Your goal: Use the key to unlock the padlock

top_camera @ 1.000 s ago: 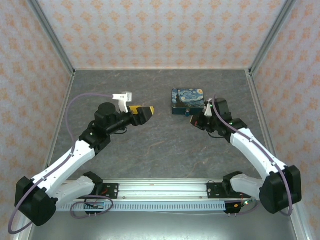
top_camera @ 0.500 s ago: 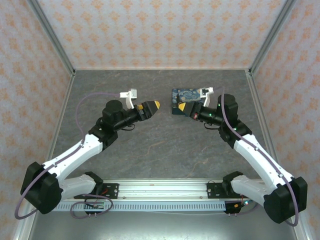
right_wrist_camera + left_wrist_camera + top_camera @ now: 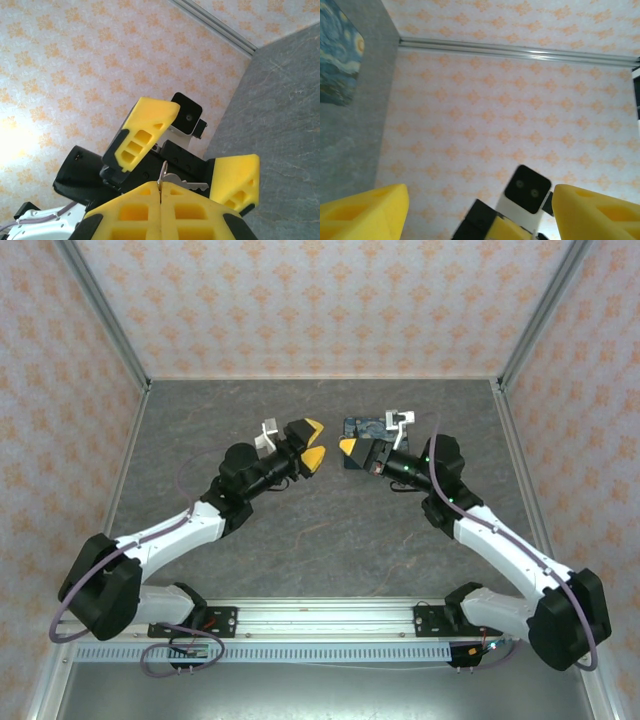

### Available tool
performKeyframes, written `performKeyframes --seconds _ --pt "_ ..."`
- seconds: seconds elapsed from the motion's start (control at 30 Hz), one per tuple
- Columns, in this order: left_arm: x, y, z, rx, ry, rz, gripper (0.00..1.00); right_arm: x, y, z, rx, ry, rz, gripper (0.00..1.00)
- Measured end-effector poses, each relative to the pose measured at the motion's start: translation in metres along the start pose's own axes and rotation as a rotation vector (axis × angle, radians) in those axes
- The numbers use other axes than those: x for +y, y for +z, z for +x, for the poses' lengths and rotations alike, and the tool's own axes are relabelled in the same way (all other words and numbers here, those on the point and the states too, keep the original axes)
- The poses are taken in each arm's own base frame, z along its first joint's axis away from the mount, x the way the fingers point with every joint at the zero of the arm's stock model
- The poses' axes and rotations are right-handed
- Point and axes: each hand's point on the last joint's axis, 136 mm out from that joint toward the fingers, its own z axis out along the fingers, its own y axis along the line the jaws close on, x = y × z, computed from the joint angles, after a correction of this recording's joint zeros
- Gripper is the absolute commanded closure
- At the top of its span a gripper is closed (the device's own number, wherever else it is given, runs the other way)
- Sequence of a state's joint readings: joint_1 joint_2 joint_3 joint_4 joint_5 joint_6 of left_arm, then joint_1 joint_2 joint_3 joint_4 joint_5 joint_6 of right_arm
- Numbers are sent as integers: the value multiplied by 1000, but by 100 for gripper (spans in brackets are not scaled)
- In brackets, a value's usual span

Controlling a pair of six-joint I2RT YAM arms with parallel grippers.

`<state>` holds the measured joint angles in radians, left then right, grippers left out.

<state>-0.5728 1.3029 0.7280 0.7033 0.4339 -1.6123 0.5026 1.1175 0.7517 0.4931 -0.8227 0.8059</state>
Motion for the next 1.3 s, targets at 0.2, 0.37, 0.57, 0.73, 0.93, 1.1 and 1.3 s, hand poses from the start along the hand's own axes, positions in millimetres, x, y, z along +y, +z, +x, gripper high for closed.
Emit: performKeyframes --seconds 0.2,0.37,0.57,0.73,0.93,1.1,1.3 --pt "-10 8 11 27 -79 49 29 -6 12 2 -5 28 -8 100" --pt "-10 13 15 34 -104 61 33 -4 18 2 -12 34 -26 100" --pt "-11 15 14 30 -108 71 41 -14 21 8 -2 56 -8 100" --pt "-12 16 11 12 -102 75 49 -20 19 10 -11 61 9 100" --pt "-12 16 11 8 -100 73 54 -21 12 9 -28 61 38 100" --pt "-10 16 10 6 -83 64 62 -27 12 11 -28 70 62 100" --pt "-7 16 10 3 -79 50 71 -30 11 12 -30 71 73 100"
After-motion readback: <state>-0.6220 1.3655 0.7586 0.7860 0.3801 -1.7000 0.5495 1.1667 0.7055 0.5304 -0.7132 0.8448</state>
